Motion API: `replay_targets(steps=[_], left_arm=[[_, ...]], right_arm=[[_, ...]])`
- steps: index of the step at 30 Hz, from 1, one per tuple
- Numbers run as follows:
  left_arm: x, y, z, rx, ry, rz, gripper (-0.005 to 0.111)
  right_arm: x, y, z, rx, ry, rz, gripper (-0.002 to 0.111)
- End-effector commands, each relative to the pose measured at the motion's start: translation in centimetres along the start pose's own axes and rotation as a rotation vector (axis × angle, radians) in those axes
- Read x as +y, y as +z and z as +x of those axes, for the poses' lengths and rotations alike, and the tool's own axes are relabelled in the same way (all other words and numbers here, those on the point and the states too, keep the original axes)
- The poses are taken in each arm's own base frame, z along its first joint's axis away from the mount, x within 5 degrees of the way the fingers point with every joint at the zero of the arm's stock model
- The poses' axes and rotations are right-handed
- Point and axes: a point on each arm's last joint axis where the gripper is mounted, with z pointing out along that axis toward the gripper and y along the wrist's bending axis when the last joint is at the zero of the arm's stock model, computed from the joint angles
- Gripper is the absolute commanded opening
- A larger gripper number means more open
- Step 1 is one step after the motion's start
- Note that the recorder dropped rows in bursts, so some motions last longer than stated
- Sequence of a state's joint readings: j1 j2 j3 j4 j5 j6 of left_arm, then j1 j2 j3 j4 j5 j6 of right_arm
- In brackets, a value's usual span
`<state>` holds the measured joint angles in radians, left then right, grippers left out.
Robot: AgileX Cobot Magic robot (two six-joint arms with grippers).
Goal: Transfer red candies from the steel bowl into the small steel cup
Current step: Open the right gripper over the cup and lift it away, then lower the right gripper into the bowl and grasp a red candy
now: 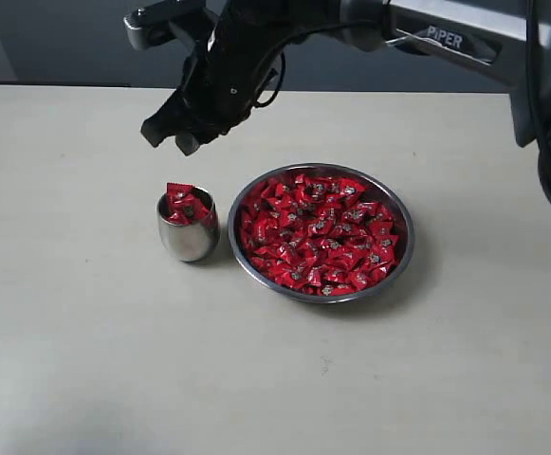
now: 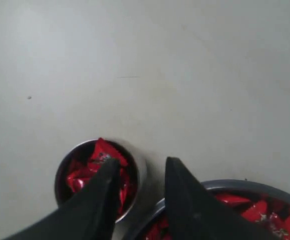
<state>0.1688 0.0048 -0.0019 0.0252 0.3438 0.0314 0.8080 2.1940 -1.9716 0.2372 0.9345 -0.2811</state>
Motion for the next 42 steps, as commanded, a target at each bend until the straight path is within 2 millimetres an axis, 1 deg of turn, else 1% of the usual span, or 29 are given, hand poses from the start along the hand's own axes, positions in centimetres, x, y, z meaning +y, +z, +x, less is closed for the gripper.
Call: replay_targets(steps=[1, 4, 6, 8, 13, 17, 20, 23, 25, 28, 32, 37, 42], left_arm=[[0.0, 0.0, 0.0, -0.012, -0.001, -0.003, 0.000], [0.0, 0.0, 0.0, -0.012, -0.001, -0.003, 0.000], [0.0, 0.0, 0.0, -0.012, -0.001, -0.003, 0.000], [0.0, 0.0, 0.0, -0.012, -0.001, -0.003, 0.000], [0.0, 0.0, 0.0, -0.012, -0.001, -0.003, 0.000], [0.0, 0.0, 0.0, -0.012, -0.001, -0.003, 0.000], [0.0, 0.0, 0.0, -0.012, -0.001, -0.003, 0.000], [0.0, 0.0, 0.0, -0.012, -0.001, -0.003, 0.000], [0.0, 0.0, 0.0, -0.012, -0.001, -0.003, 0.000], [0.0, 0.0, 0.0, -0.012, -0.001, -0.003, 0.000], [0.0, 0.0, 0.0, -0.012, -0.001, -0.003, 0.000], [0.0, 0.0, 0.0, -0.012, -0.001, -0.003, 0.000], [0.0, 0.0, 0.0, -0.012, -0.001, -0.003, 0.000]], right_arm=[[-2.2, -1.1, -0.1, -0.034, 0.071, 0.028, 0.031], [-3.3, -2.0, 0.4, -0.072, 0.105, 0.044, 0.031], [-3.8, -2.8, 1.0, -0.097, 0.127, 0.060, 0.031], [-4.5, -3.3, 2.1, -0.112, 0.144, 0.088, 0.031], [-6.7, -4.8, 5.6, -0.164, 0.211, 0.165, 0.031], [-8.9, -5.5, 9.1, -0.155, 0.313, 0.217, 0.031], [-10.8, -5.8, 11.3, -0.132, 0.408, 0.243, 0.031], [-11.5, -5.6, 12.8, -0.079, 0.444, 0.243, 0.031], [-11.3, -5.4, 13.3, -0.046, 0.437, 0.239, 0.031], [-11.2, -5.4, 13.3, -0.041, 0.447, 0.229, 0.031], [-10.9, -5.3, 13.0, -0.062, 0.451, 0.223, 0.031], [-11.0, -5.3, 12.6, -0.106, 0.430, 0.230, 0.031], [-10.8, -5.3, 12.1, -0.152, 0.419, 0.187, 0.031]])
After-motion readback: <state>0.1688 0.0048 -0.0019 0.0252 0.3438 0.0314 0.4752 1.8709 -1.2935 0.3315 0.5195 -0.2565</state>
